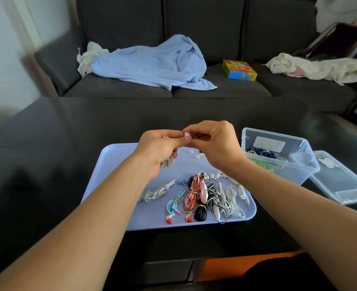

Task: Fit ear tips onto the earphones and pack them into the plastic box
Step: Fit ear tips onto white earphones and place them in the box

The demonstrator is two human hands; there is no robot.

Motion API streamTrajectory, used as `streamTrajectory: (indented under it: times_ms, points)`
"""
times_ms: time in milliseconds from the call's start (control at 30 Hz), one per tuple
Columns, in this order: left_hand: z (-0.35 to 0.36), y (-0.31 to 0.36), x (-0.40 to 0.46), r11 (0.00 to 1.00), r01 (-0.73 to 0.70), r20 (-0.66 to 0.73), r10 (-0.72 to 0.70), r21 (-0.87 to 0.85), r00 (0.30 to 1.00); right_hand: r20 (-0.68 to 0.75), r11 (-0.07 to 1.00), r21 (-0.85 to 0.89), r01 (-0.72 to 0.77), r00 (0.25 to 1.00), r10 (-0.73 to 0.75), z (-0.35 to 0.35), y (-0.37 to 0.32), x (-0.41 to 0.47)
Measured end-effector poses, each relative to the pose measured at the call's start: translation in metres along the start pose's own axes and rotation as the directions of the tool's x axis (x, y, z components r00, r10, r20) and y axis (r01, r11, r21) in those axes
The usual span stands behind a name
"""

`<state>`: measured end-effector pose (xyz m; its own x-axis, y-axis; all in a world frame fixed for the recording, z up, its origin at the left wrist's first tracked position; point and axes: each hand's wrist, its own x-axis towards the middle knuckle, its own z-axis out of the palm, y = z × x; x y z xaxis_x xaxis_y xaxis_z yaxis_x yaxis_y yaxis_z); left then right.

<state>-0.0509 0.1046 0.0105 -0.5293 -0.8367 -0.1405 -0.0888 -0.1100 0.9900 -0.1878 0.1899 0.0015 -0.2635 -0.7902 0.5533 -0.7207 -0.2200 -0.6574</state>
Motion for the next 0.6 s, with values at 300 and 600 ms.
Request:
streamTrajectory:
  times_ms: [300,600]
  points:
    - [0.006,-0.014,0.012,0.998,-0.033,-0.152,0.042,0.061,0.987,-0.095,0.989,-0.145,-0.012,0.995,-0.001,0.027,0.003,0.003]
    - [0.015,-0.030,0.026,0.996,0.082,-0.199,-0.077,0.019,0.977,-0.157,0.907,0.087,-0.412,0.894,0.420,0.039,0.002,0.017]
